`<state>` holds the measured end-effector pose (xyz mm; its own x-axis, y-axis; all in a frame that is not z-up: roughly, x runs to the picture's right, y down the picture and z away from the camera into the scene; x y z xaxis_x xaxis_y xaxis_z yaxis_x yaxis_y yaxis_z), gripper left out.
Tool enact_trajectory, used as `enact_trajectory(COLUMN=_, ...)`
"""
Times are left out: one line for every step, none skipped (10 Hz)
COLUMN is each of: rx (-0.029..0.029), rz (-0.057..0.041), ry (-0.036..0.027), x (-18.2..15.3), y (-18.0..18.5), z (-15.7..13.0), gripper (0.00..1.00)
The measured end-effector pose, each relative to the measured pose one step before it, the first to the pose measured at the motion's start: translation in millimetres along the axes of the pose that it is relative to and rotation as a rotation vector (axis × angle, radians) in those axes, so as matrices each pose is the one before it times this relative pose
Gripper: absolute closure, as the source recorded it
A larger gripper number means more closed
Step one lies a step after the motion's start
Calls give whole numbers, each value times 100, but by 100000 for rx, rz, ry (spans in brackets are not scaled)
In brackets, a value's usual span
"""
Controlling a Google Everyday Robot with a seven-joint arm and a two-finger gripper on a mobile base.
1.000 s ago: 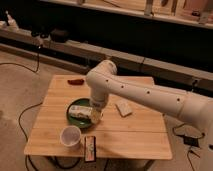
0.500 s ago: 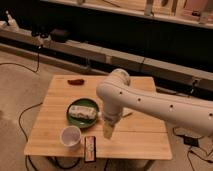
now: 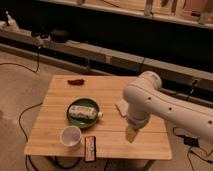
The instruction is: Move the arm in a circular motion
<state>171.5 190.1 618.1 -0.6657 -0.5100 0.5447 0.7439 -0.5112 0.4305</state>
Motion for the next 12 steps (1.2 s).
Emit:
enact_trajectory(rx=-1305, rz=4569, ry=-400, x=-1282, y=1574, z=355, gripper=38)
enact_trajectory(rx=-1005, rz=2873, ry=-450, x=-763, y=1084, z=288, gripper=38)
enact_trajectory(rx=-1012, rz=3571, ry=-383, x=-702, y=1343, z=310, gripper=38)
enact_trajectory(rx=-1586, rz=3579, ry=177, x=-515, y=1683, z=286, gripper=38)
enact_trajectory(rx=-1383, rz=4119, ry=504, x=-491, y=2075, z=388, gripper=38)
enact_trajectory(rx=-291, rz=945, ry=757, x=137, y=1373, z=448, gripper=38)
enact_trajectory(rx=852, rz=109, ry=948, x=542, y=1476, z=851, gripper=38)
enact_trajectory(rx=815, rz=-633, ry=634, x=760, y=1222, z=876, gripper=38)
enact_trajectory(rx=319, rz=-1255, ry=985, x=1194, y=1401, z=805, gripper=38)
enact_trajectory(rx=277, rz=-1530, ry=1255, x=1498, y=1529, z=646, gripper=38)
enact_trajectory(rx=111, rz=-945, ry=183, x=870, y=1001, z=334, gripper=38)
enact_trajectory(rx=-243, rz=-1040, ry=-132, x=1007, y=1200, z=215, gripper=38)
